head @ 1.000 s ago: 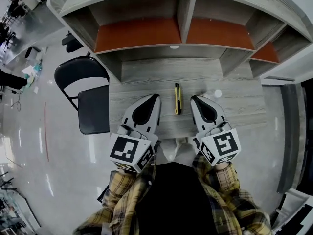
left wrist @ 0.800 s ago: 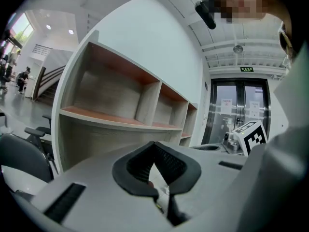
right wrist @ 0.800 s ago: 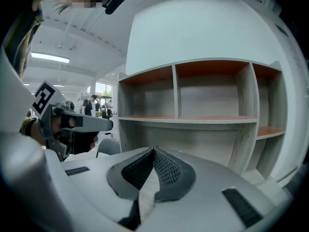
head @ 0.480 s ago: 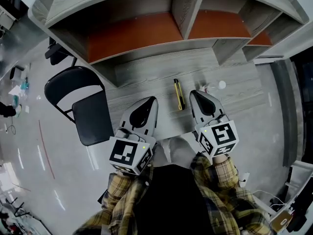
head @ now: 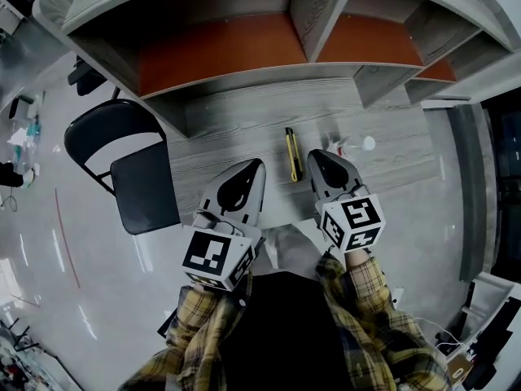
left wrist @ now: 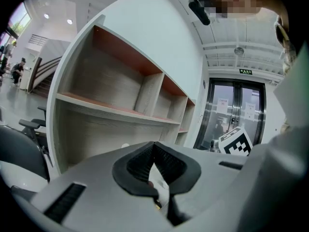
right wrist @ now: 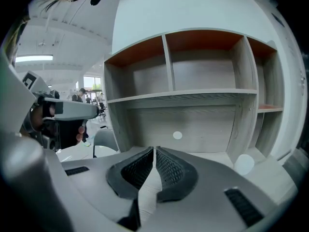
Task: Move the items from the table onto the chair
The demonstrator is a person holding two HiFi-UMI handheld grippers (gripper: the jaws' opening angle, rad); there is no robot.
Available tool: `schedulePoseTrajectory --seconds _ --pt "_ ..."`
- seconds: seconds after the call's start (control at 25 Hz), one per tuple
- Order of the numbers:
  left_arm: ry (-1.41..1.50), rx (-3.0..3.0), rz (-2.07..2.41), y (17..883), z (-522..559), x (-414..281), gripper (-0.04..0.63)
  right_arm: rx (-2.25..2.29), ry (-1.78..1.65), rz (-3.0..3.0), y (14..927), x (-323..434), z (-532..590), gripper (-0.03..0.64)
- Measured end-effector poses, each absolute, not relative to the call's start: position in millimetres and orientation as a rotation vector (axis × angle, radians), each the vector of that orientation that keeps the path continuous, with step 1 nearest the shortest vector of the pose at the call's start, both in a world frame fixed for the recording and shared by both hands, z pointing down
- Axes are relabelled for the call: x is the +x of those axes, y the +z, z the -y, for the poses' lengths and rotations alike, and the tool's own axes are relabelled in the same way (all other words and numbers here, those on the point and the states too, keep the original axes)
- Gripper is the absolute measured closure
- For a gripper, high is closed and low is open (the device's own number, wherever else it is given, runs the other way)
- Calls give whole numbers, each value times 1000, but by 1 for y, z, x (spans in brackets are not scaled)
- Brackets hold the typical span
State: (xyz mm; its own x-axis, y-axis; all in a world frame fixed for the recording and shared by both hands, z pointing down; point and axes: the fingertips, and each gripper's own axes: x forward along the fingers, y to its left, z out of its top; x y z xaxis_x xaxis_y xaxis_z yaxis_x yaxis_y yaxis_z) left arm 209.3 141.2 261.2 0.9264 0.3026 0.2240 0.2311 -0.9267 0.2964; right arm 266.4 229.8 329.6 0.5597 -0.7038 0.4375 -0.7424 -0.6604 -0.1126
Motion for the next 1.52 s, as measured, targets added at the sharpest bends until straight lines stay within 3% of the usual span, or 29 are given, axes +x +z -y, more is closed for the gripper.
schedulePoseTrajectory --seconds 0.28,0.4,0.88,1.52 --pt "422 2794 -362 273 -141 210 592 2634 877 1249 367 270 -231 591" --pt "434 2784 -352 279 -138 209 592 2607 969 1237 386 271 -231 525" --pt "515 2742 -323 310 -129 199 592 2506 1257 1077 494 280 -233 393" --pt "598 2701 -228 341 -111 174 592 2425 1350 858 573 287 -242 390"
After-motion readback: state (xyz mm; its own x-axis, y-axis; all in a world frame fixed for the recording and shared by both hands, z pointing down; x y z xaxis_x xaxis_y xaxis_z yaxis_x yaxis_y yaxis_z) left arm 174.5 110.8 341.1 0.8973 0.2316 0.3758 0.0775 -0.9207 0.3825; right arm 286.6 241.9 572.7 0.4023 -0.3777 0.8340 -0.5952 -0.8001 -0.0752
